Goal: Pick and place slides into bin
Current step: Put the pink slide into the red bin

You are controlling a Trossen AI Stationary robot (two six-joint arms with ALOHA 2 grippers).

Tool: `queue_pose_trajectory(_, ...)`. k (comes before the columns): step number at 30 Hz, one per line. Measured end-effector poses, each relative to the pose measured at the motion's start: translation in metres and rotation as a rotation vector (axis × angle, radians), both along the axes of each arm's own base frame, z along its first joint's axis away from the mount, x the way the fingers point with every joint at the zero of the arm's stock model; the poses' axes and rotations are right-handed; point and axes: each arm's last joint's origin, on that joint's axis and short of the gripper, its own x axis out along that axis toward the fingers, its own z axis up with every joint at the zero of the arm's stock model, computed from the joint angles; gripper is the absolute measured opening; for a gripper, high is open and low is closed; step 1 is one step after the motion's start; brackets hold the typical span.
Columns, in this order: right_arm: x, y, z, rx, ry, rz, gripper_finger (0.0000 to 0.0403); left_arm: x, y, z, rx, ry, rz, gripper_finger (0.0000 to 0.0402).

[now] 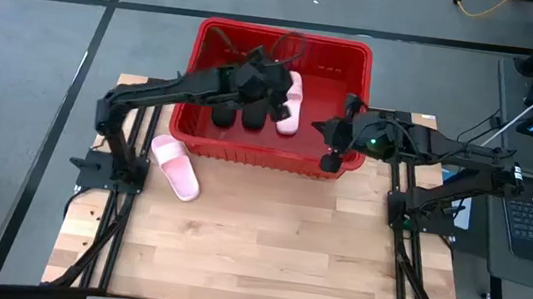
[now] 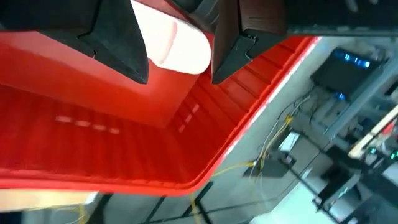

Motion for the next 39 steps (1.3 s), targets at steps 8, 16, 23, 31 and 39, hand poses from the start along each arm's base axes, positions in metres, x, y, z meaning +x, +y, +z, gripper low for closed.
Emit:
queue_pose_trajectory(8, -0.009, 0.009, 0.010, -0.019, -0.033, 0.095, 0.0005, -0.041, -0.069, 0.032, -0.065, -0.005, -0.093, 0.0154)
queue_pose_trajectory(16, -0.002, 0.016, 0.005, 0.074, -0.021, 0.270, 0.0005, -0.081, -0.121, 0.032, -0.263, 0.052, -0.088, 0.0125)
queue_pose_trajectory(23, 0.004, 0.027, 0.013, 0.121, -0.141, 0.291, 0.0005, -0.106, -0.155, 0.021, -0.277, 0.231, -0.094, 0.0114)
queue_pose_trajectory(31, 0.050, 0.049, 0.020, 0.105, -0.446, 0.365, 0.0005, -0.156, -0.194, 0.029, -0.138, 0.269, -0.202, 0.0102)
queue_pose_trajectory(39, 0.101, 0.064, -0.022, 0.161, -0.427, 0.371, 0.0005, -0.232, -0.196, 0.019, -0.289, 0.055, -0.222, 0.0099)
